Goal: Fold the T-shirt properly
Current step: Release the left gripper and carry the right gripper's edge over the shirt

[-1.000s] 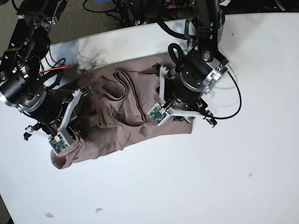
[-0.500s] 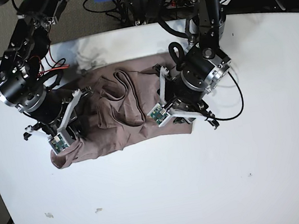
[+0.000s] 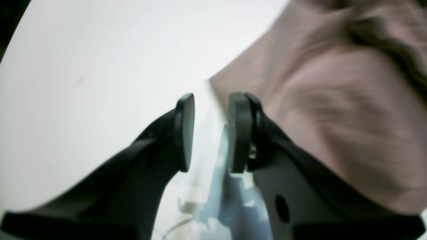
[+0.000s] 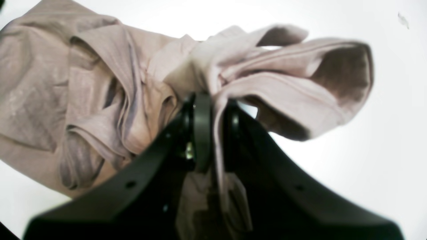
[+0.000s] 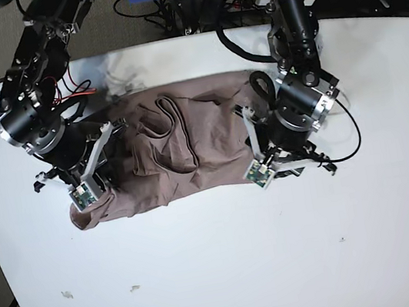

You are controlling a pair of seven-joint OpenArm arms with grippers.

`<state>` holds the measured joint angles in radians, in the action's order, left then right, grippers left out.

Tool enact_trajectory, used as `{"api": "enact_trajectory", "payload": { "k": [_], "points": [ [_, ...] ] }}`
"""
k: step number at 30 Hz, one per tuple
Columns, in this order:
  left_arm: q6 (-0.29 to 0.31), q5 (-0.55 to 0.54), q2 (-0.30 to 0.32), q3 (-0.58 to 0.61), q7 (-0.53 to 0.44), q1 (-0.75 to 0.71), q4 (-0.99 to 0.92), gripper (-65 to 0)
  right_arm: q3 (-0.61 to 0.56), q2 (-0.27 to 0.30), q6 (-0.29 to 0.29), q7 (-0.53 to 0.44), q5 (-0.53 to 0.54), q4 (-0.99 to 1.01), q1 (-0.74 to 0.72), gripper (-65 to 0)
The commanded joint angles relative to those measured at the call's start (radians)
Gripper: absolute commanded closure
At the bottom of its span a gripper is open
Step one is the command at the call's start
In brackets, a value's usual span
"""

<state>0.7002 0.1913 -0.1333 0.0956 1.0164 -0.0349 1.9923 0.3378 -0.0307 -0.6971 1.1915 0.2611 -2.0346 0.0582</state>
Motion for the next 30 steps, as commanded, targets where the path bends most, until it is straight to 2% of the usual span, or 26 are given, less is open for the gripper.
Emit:
{"api": "enact_trajectory", "payload": {
  "k": [1,7,11,21,25,30],
  "points": [
    [-0.002,-0.009,-0.010,-0.035,-0.020,0.016,0.019,-16.1,-0.047,0.005,-0.001,-0.029,0.022,-0.019,-0.011,0.0],
    [-0.002,-0.009,0.001,-0.141,-0.020,0.013,0.015,-16.1,-0.124,0.005,-0.001,-0.031,0.022,-0.019,-0.011,0.0],
    [-0.002,-0.017,0.037,-0.210,-0.021,0.013,0.008,-16.1,-0.156,0.005,-0.001,-0.031,0.022,-0.019,-0.011,0.0],
    [-0.002,-0.224,0.159,-0.287,-0.026,-0.072,-0.070,-16.1,-0.245,0.005,-0.001,-0.028,0.022,-0.021,-0.011,0.0],
    [-0.002,-0.286,0.166,-0.302,-0.100,-0.121,-0.104,-16.1,-0.274,0.005,-0.001,-0.028,0.022,-0.021,-0.011,0.0],
    [-0.002,-0.298,0.165,-0.299,-0.216,-0.173,-0.158,-16.1,-0.294,0.004,-0.001,-0.029,0.022,-0.021,-0.011,0.0]
  ]
}}
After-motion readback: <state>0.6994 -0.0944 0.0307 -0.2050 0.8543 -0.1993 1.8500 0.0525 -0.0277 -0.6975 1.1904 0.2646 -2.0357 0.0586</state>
